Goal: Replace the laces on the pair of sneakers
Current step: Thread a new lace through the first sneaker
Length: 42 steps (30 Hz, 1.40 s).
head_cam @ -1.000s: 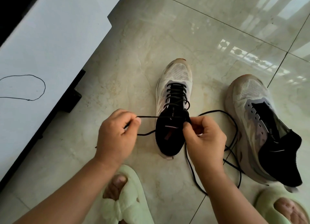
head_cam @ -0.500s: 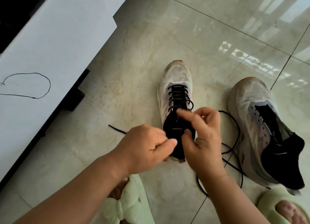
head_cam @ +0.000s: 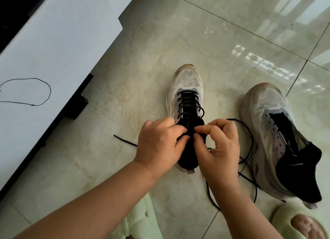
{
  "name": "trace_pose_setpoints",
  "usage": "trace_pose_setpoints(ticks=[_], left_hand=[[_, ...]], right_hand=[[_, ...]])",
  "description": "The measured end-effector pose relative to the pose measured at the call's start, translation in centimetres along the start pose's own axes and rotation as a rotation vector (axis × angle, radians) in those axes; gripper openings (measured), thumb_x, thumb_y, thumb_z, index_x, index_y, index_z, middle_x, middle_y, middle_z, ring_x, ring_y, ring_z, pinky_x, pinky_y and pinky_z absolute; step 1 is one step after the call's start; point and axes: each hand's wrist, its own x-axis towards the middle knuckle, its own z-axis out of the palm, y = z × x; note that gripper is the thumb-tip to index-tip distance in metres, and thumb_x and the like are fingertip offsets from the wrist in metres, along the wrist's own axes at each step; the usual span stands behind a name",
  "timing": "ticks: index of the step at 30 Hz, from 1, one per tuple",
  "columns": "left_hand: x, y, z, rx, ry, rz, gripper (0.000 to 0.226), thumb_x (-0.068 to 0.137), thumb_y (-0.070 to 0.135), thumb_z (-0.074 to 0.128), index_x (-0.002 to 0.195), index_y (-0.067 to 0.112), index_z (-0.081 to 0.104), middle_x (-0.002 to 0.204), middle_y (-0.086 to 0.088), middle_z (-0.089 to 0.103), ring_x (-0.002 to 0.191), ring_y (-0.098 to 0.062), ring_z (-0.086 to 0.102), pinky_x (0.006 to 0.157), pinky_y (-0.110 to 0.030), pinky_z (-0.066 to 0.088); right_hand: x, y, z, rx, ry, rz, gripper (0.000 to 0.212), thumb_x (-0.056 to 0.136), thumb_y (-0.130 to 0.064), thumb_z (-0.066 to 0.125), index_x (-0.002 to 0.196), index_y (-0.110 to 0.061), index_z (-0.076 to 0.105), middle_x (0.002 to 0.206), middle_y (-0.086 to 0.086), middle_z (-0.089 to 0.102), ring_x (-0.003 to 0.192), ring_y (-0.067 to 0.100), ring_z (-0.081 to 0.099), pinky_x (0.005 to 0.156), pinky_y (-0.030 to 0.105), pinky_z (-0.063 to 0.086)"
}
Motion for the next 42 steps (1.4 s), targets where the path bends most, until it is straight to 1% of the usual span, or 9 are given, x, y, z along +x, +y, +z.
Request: trace_pose_setpoints(ticks=[8,13,19,23,26,29,32,36,42], left_hand=[[0.2,-0.3,-1.4,-0.530,0.110,-0.145,0.015,0.086,0.018,0.060,0.083,0.009,0.072,0.075,0.002,0.063,0.068,-0.007,0.059,0.065,-0.020,0.048],[0.0,-0.9,-2.1,-0.406,0.191,-0.114,0.012,0.086,0.010,0.061,0.079,0.006,0.071,0.067,0.014,0.054,0.063,0.004,0.050,0.063,-0.004,0.035],[-0.2,-2.8,-2.5,-0.430,0.230,-0.295,0.015,0.087,0.017,0.065,0.076,0.009,0.071,0.051,0.015,0.051,0.053,-0.001,0.048,0.054,-0.006,0.034],[0.2,-4.4,-3.3,-0.457,0.245,-0.396,0.019,0.086,0.026,0.065,0.072,0.013,0.068,0.047,0.015,0.049,0.045,-0.003,0.042,0.047,-0.008,0.031],[0.7,-3.8,-3.9,-0.505,0.148,-0.347,0.014,0.083,0.024,0.068,0.070,0.018,0.069,0.050,0.015,0.053,0.047,-0.003,0.046,0.049,-0.009,0.035],[1.1,-2.6,-4.1,-0.534,0.043,-0.240,0.006,0.080,0.021,0.070,0.076,0.018,0.072,0.065,0.007,0.064,0.059,-0.009,0.057,0.057,-0.016,0.044],[1.4,-2.1,-4.4,-0.527,-0.016,-0.096,0.007,0.085,0.015,0.065,0.086,0.013,0.072,0.073,0.003,0.063,0.066,-0.010,0.057,0.061,-0.015,0.043],[1.5,-3.1,-4.7,-0.409,0.000,-0.034,0.012,0.087,0.012,0.063,0.093,0.012,0.073,0.073,0.003,0.060,0.066,-0.010,0.055,0.061,-0.013,0.041],[0.5,-6.3,-3.3,-0.319,-0.034,-0.220,0.012,0.085,0.016,0.066,0.093,0.017,0.075,0.080,0.004,0.068,0.076,-0.012,0.063,0.071,-0.026,0.049]], right_hand=[[0.0,-0.1,0.2,-0.005,0.030,-0.023,0.014,0.079,0.003,0.068,0.089,-0.006,0.073,0.089,-0.001,0.051,0.083,0.008,0.051,0.066,0.020,0.045],[0.3,0.1,0.3,-0.099,0.082,-0.043,0.014,0.082,0.004,0.065,0.092,-0.001,0.073,0.085,0.002,0.053,0.071,0.012,0.052,0.065,0.011,0.042],[0.6,0.1,0.2,-0.134,0.086,-0.056,0.012,0.082,0.004,0.064,0.090,0.000,0.073,0.083,0.000,0.054,0.069,0.012,0.052,0.065,0.006,0.040],[0.6,-0.3,-0.1,-0.141,0.064,-0.020,0.012,0.080,0.002,0.066,0.088,-0.004,0.073,0.085,-0.002,0.053,0.073,0.014,0.054,0.062,0.017,0.044],[0.5,-1.6,0.0,-0.116,0.056,-0.113,0.016,0.078,-0.001,0.064,0.092,-0.005,0.070,0.096,-0.002,0.052,0.083,0.010,0.051,0.071,0.021,0.045],[1.0,-3.3,0.2,0.045,-0.109,-0.205,0.039,0.080,0.000,0.059,0.118,-0.010,0.060,0.110,0.001,0.060,0.079,-0.003,0.050,0.074,0.010,0.043],[2.2,-4.3,0.4,0.093,-0.239,-0.221,0.035,0.083,-0.004,0.061,0.118,-0.008,0.061,0.100,0.002,0.068,0.082,0.003,0.061,0.075,0.012,0.048],[4.1,-4.2,0.0,0.017,-0.124,-0.228,0.012,0.082,-0.007,0.065,0.092,-0.007,0.073,0.077,-0.006,0.063,0.068,0.005,0.058,0.065,0.005,0.042],[5.9,-3.6,-0.7,0.038,0.068,-0.078,0.014,0.082,-0.005,0.065,0.091,-0.011,0.074,0.076,-0.006,0.064,0.067,-0.007,0.057,0.067,0.004,0.042]])
